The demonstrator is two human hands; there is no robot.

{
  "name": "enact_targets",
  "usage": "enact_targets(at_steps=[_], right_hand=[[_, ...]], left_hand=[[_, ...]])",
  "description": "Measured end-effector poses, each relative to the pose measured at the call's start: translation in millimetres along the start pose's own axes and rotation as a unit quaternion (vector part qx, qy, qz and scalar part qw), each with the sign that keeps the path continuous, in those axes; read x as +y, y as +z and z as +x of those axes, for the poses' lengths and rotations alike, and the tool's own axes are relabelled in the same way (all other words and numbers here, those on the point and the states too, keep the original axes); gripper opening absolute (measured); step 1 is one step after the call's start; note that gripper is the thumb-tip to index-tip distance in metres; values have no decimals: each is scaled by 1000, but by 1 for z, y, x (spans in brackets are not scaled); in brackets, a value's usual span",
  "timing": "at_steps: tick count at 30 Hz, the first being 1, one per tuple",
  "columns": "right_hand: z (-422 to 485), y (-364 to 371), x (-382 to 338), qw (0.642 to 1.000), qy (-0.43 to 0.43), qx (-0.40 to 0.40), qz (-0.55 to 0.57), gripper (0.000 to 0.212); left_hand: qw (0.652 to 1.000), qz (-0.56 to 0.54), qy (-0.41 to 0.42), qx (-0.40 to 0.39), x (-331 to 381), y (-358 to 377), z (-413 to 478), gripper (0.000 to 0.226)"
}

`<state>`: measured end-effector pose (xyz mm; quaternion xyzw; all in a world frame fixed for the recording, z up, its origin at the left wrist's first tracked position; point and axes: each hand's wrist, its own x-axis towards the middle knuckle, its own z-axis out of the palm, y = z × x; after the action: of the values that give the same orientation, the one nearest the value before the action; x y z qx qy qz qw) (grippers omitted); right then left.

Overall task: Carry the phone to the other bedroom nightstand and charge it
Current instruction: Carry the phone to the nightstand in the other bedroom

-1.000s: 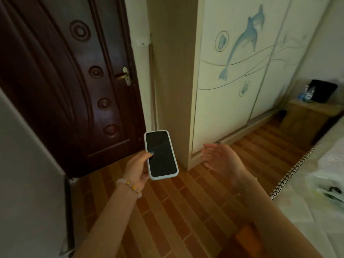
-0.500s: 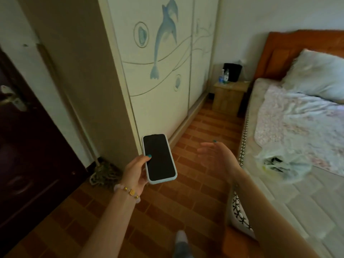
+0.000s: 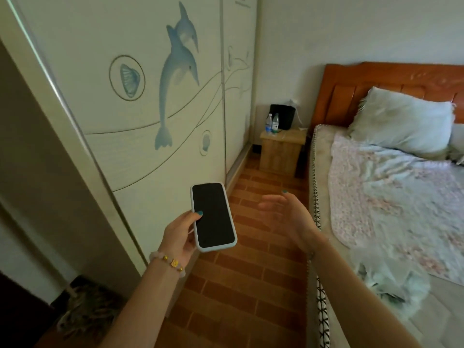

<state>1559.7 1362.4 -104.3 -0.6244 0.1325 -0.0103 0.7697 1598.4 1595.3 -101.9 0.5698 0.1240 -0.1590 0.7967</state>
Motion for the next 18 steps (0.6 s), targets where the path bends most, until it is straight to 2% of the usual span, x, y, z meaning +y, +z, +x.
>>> enact_targets(at_steps=[9,18], right_hand=[[122,-45,-24,998,4,69,15,49],[289,-75,-68,989,3,145,39,47]], left_hand=[[997,7,-54,-57,20,63,151,39],[989,38,-75,-122,68,149,331,33]])
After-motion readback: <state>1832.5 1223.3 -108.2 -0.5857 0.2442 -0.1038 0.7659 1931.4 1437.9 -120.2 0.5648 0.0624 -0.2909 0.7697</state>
